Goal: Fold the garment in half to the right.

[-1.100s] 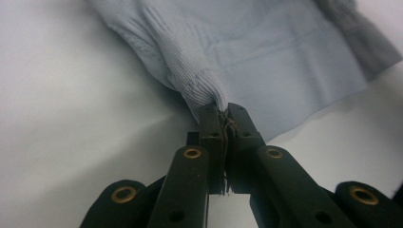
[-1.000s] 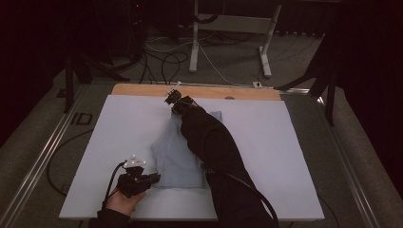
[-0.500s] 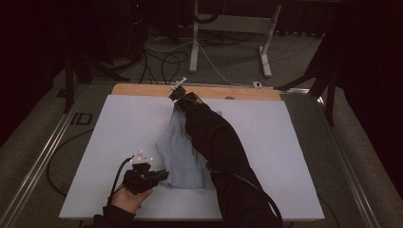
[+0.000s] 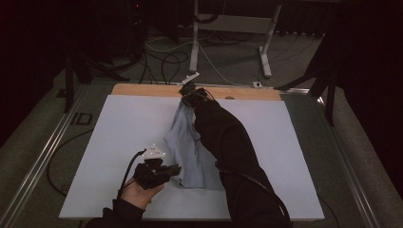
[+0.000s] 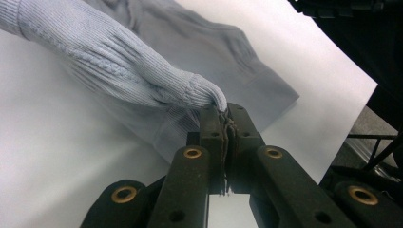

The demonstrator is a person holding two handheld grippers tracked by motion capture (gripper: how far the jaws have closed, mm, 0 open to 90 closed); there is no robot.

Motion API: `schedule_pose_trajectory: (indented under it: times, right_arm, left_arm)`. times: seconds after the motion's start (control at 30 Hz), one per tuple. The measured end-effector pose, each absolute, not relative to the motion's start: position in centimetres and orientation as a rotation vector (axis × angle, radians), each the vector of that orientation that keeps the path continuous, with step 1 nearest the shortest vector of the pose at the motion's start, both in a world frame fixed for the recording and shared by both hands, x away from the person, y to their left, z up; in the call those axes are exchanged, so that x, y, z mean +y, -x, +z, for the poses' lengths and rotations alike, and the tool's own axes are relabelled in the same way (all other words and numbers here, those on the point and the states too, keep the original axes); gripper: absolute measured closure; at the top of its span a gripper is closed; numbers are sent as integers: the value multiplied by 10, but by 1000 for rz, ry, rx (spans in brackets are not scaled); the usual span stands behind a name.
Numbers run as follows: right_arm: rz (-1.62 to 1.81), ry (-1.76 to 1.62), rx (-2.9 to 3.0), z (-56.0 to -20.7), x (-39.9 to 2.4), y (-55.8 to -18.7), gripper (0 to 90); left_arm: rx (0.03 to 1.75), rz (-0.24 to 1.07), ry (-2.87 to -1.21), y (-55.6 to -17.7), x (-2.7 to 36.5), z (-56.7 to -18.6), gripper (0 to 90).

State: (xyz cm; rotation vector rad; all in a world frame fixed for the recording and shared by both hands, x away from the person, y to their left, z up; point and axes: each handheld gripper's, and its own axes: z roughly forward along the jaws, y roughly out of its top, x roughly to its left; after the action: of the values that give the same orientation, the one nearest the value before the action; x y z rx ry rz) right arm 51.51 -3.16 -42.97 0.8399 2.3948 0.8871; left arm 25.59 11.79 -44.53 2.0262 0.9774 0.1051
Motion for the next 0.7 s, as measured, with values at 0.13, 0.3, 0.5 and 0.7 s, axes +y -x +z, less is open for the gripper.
schedule_pose_trajectory:
  times: [0.13,0.3,0.5,0.7]
  right_arm:
    - [903,-845,2384,-425,-41,-514,876]
    - [918,-855,2373,-421,-55,-512,876]
    - [932,-874,2358,-418,-70,-512,876]
    - [948,-890,2340,-415,-85,-511,876]
  left_arm:
    - [957,101,-2029,-256,109,-443,880]
    - [933,94,-2038,-257,98,-441,880]
    - [907,90,-2047,-259,86,-438,880]
    - [871,92,-2068,-260,72,-435,881]
